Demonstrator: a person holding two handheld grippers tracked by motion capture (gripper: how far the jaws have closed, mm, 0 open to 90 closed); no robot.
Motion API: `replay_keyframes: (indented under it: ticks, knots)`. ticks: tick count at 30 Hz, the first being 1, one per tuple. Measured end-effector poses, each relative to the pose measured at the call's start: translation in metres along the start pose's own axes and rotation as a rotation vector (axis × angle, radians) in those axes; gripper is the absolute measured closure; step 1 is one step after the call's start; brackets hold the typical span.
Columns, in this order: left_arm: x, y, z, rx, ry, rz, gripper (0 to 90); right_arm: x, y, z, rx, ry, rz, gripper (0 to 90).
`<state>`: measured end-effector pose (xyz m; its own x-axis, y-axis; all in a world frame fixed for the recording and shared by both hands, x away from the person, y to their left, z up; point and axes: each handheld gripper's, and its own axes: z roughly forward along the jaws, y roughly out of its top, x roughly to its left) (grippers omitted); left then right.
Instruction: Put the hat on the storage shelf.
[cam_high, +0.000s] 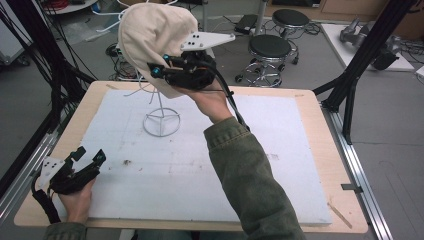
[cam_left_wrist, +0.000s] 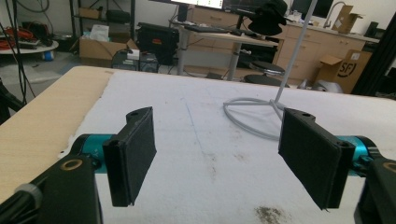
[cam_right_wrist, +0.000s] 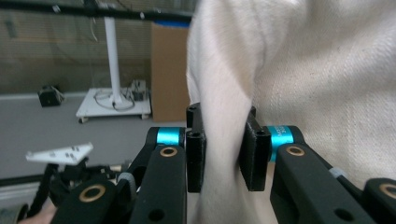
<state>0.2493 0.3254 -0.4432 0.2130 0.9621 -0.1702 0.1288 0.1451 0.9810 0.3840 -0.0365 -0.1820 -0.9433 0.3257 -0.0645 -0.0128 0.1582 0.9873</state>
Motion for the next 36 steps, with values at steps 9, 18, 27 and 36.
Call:
replay_keyframes:
  ticks: [9,18,27,36]
  knots:
    - [0.0,0.0,0.0,0.003,0.0,0.002,27.3,-0.002,-0.008,0.002,0.006,0.009,0.028,73.0]
    - [0.0,0.0,0.0,0.002,-0.003,0.004,27.4,0.003,-0.007,0.003,0.004,-0.028,0.021,50.1]
    - [-0.001,0.0,0.0,0.002,-0.005,0.007,27.4,0.004,-0.009,0.001,0.009,-0.058,0.062,29.6]
    - [-0.001,0.0,0.0,0.003,-0.006,0.006,27.3,0.006,-0.019,-0.007,0.001,-0.099,0.069,21.7]
